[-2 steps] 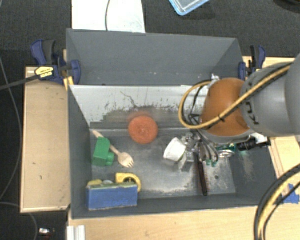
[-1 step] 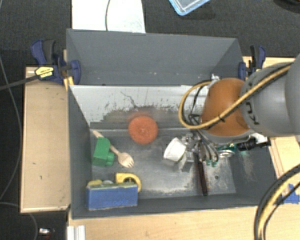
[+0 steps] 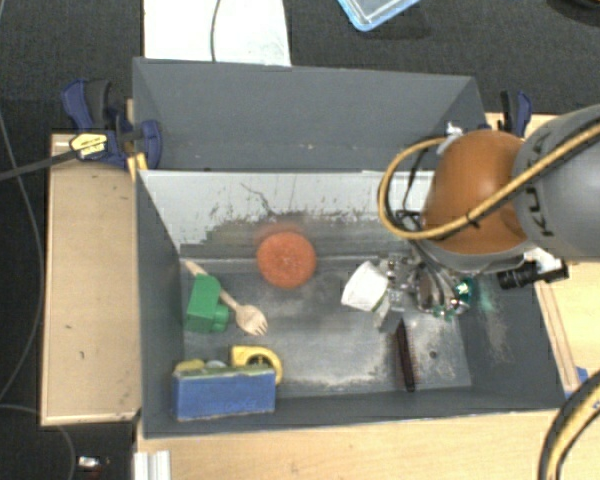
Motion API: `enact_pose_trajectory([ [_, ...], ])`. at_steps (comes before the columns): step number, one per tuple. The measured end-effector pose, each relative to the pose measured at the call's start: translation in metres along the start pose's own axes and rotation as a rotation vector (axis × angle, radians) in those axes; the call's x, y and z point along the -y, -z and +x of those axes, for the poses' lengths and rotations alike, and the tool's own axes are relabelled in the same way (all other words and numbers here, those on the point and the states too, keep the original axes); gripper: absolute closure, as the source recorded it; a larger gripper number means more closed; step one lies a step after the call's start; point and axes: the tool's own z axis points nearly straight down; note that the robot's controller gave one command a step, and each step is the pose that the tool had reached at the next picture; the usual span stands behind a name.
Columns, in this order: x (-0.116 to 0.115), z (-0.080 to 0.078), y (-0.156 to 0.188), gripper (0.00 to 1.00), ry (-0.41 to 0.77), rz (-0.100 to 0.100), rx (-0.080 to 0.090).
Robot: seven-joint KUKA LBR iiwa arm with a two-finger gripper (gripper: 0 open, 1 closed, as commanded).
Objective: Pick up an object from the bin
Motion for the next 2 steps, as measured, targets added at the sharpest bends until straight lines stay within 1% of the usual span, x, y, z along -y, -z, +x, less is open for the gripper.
enact_pose_trajectory([
  [1,-0.010,-0.008,0.022,1.00,0.034,-0.001,0.004],
  [2,0.000,-0.014,0.081,1.00,0.015,0.000,-0.002],
])
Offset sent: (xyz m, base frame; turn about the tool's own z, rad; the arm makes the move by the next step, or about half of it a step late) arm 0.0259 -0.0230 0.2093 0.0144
